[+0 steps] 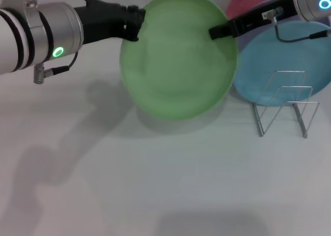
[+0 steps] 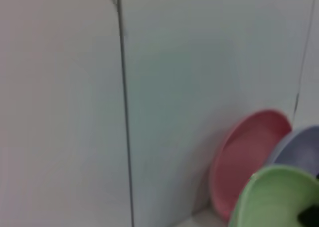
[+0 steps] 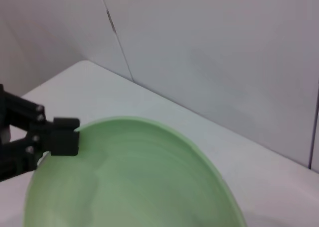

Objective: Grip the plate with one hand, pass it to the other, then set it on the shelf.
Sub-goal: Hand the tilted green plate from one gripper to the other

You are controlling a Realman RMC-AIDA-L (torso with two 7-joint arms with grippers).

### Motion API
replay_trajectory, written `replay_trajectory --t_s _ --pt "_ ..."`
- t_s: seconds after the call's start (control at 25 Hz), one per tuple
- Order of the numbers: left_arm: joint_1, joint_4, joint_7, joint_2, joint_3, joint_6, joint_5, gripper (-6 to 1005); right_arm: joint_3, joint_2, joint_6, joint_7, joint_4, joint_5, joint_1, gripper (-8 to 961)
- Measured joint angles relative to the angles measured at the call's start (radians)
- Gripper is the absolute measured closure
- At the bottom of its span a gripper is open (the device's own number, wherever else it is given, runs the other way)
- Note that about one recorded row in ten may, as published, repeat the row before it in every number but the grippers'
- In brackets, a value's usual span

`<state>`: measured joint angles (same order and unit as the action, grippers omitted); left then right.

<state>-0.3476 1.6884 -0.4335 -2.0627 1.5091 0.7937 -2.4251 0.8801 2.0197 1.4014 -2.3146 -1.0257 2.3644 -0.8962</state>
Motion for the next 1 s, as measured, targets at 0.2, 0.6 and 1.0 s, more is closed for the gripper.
replay_trajectory --t_s 0.2,0.6,1.0 --pt "0.014 0.008 -0.026 -0.002 -0.010 -0.045 0.045 883 0.000 0.008 0.013 0.001 -0.038 -0.024 0.030 831" --pt "0.024 0.040 -0.039 -0.002 -0.012 -0.051 0.045 630 0.010 0.027 0.052 -0.039 -0.186 -0.040 0.101 842" --pt "0.083 0.079 -0.073 -0.002 -0.008 -0.119 0.040 238 0.002 0.017 0.066 -0.045 -0.243 -0.011 0.119 882"
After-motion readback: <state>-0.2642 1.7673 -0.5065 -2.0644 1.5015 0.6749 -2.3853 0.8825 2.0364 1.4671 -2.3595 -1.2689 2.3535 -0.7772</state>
